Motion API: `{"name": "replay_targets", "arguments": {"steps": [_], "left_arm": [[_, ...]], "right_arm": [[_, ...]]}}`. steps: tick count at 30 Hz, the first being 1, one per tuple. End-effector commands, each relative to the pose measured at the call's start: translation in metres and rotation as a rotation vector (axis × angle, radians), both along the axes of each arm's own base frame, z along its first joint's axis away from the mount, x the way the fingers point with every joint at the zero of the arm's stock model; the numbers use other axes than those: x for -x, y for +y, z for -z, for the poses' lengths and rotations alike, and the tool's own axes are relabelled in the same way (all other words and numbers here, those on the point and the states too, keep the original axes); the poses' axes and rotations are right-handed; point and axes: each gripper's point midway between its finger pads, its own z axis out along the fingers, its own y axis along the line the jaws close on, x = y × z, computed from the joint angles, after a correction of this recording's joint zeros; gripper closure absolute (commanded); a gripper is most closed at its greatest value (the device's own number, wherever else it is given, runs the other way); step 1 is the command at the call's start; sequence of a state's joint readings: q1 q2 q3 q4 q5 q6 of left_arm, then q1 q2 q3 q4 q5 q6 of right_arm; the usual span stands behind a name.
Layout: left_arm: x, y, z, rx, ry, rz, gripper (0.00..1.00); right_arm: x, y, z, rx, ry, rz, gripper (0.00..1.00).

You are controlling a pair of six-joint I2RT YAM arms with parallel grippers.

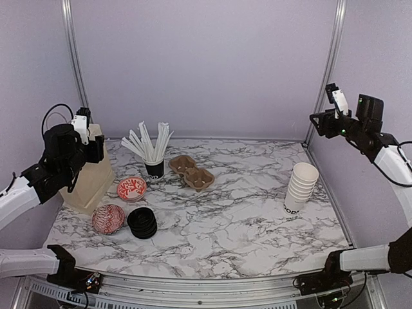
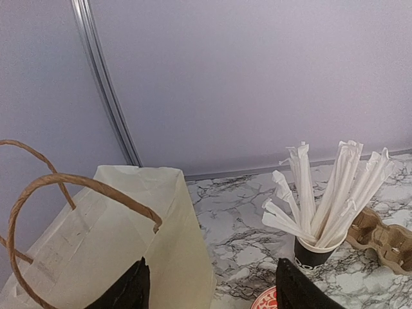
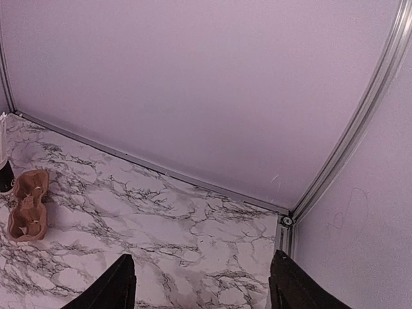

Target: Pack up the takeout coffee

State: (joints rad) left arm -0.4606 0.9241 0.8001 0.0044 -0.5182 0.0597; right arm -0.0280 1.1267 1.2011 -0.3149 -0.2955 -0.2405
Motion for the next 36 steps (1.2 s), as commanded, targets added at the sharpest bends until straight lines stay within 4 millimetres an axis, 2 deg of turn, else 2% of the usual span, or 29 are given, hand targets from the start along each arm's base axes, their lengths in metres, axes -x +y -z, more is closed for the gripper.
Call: {"name": "replay_targets", "arguments": {"steps": [1,4,7,10,14,21,25,29,32,36], "left_arm": [[-0.011,-0.015,-0.002,0.058,-0.045,0.099,0.32],[-0.015,-0.025,0.002,0.077,-0.043,0.167,0.32],[-0.017,-0.038,0.004,0.102,-0.04,0.243,0.33],[-0.017,-0.064,0.003,0.1,-0.013,0.338,0.36],[-0.014,-0.109,0.012,0.07,0.059,0.461,0.39],[0.005,-0.191,0.023,0.053,0.133,0.674,0.45],[0.023,-0.232,0.032,0.025,0.167,0.77,0.46],[0.046,-0.263,0.044,0.001,0.195,0.845,0.45],[0.06,-0.278,0.057,-0.021,0.217,0.881,0.43],[0.073,-0.288,0.068,-0.019,0.243,0.904,0.42]], "right_arm": [[0.012,0.007,0.006,0.019,0.026,-0.015,0.29],[0.021,0.012,0.01,0.049,0.045,-0.049,0.22],[0.036,0.025,0.023,0.129,0.076,-0.15,0.12],[0.055,0.04,0.041,0.203,0.135,-0.271,0.08],[0.09,0.053,0.064,0.312,0.222,-0.433,0.17],[0.148,0.06,0.094,0.447,0.323,-0.637,0.34],[0.154,0.055,0.107,0.473,0.397,-0.646,0.45],[0.151,0.052,0.117,0.488,0.456,-0.652,0.5],[0.145,0.052,0.118,0.487,0.463,-0.649,0.51],[0.133,0.051,0.122,0.491,0.481,-0.645,0.55]]}}
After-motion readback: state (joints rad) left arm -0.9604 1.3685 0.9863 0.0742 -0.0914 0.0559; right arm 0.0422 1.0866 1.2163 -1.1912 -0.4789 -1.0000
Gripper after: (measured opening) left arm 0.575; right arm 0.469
